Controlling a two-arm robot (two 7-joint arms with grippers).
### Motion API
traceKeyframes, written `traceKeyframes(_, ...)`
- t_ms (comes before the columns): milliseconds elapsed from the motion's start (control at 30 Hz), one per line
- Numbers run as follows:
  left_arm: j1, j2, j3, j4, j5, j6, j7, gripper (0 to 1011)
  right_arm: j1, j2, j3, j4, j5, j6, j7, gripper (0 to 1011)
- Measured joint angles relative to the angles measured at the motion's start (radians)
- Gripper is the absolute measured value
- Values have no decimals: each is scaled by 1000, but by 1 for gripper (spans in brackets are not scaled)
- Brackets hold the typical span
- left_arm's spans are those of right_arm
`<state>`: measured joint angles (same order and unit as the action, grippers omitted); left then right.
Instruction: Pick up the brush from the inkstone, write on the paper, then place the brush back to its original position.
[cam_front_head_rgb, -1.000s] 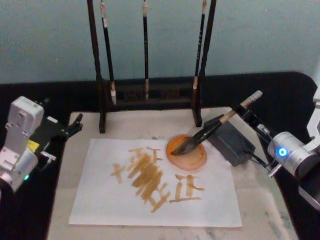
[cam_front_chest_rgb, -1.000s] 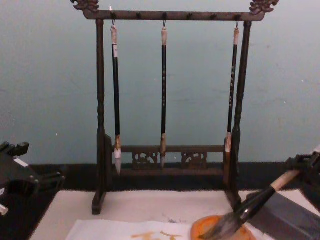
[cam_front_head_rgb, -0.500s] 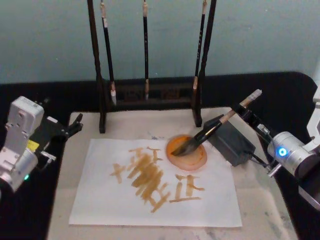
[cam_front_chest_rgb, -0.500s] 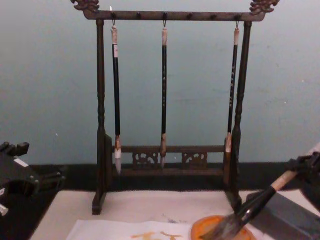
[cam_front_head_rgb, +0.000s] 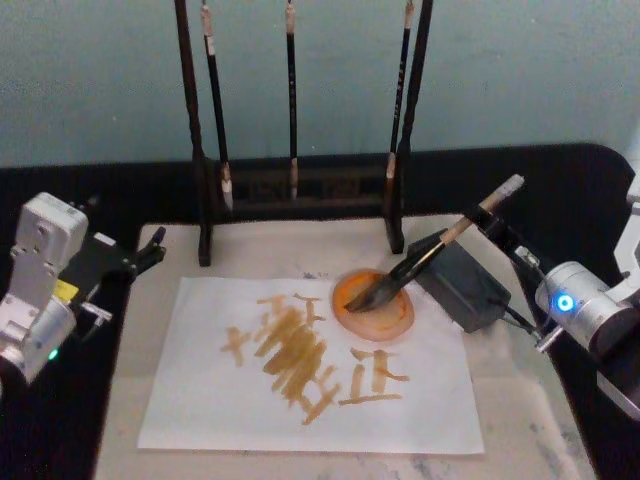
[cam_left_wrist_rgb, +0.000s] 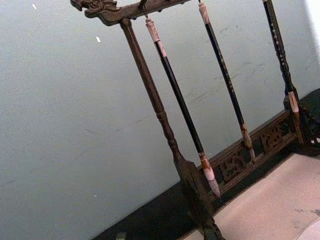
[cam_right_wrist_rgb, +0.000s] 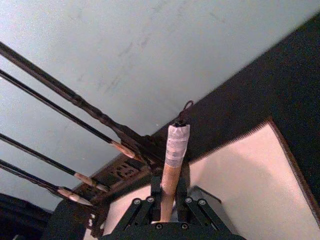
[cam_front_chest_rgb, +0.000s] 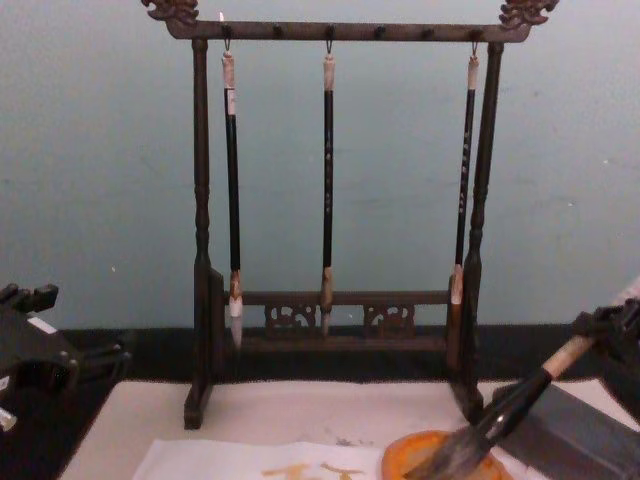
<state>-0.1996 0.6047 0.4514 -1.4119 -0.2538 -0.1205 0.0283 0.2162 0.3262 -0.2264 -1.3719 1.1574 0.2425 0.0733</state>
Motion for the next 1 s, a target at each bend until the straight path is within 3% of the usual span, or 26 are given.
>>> traceKeyframes(300, 0, 0, 0, 0, 0, 0, 0, 1010, -2, 24, -28, -41, -2, -38, 20, 172)
traceKeyframes(433, 0, 0, 0, 0, 0, 0, 0, 1010, -1, 42, -47, -64, -24, -62, 33, 172)
traceKeyframes(700, 0, 0, 0, 0, 0, 0, 0, 1010, 14, 87, -104, -117, -127, -131, 67, 172)
traceKeyframes(1000, 0, 0, 0, 0, 0, 0, 0, 1010, 46, 106, -153, -151, -269, -181, 119, 172)
